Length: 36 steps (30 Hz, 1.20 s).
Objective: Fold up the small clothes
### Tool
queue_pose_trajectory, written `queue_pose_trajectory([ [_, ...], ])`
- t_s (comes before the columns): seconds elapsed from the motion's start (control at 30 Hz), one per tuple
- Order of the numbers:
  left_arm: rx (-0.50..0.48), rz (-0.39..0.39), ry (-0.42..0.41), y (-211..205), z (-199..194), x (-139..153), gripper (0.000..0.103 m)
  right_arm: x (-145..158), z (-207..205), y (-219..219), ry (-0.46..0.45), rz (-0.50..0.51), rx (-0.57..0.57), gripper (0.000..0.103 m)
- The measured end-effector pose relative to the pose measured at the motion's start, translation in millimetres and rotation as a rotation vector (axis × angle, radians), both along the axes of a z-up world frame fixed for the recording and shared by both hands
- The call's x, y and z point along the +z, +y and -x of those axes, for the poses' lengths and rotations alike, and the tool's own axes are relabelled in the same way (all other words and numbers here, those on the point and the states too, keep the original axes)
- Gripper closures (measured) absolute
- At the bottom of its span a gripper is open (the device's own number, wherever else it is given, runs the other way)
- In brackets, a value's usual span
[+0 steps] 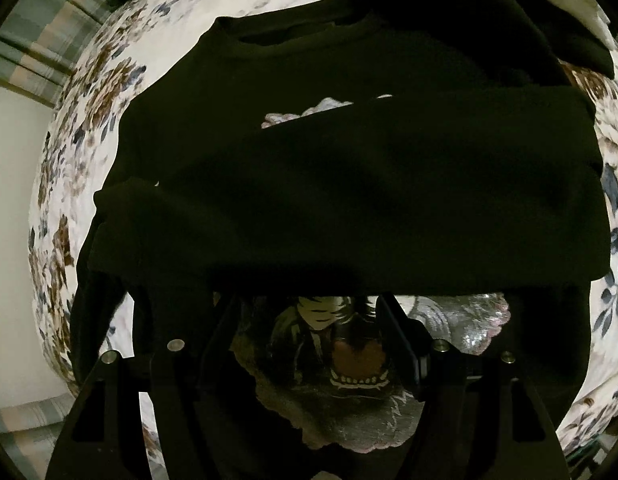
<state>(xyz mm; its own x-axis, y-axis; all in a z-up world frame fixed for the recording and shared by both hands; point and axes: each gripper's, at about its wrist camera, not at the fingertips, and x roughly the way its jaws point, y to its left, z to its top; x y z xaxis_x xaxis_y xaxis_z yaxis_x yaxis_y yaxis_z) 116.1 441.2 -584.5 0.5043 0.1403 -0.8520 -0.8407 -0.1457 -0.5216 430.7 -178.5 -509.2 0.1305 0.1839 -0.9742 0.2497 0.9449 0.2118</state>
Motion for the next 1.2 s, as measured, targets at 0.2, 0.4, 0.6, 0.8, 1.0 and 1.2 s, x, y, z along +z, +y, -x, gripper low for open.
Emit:
queue_pose_trajectory([
  [0.2, -0.094, -0.064, 0.019, 0.5, -52.8, 1.3, 0.032, -8.6, -4.1, 17.7, 0.008, 0.019, 0.012, 0.031],
  [0.4, -0.116, -0.261, 0.056, -2.3, -78.6, 45.1, 0.091, -12.3, -4.5, 26.8, 0.005, 0.081, 0.026, 0.031],
  [0.6, -0.326, -0.583, -0.007, -39.9, -138.2, 166.5, 0.091, -0.8, 3.8, 8.9, -0.017, 0.149, 0.034, 0.031],
  [0.8, -0.759, -0.713, -0.215, -180.4, -235.7, 244.9, 0.092, -0.2, 30.4, -56.2, -0.023, 0.101, -0.104, 0.031],
  [1.0, -1.176, -0.625, -0.358, -376.9, -311.8, 236.1, 0.092, -4.2, 64.1, -130.5, -0.032, 0.042, -0.259, 0.031],
  [1.2, -1.564, -0.567, -0.355, -556.6, -337.5, 182.1, 0.091, 5.8, 83.6, -184.2, -0.060, 0.016, -0.336, 0.031],
])
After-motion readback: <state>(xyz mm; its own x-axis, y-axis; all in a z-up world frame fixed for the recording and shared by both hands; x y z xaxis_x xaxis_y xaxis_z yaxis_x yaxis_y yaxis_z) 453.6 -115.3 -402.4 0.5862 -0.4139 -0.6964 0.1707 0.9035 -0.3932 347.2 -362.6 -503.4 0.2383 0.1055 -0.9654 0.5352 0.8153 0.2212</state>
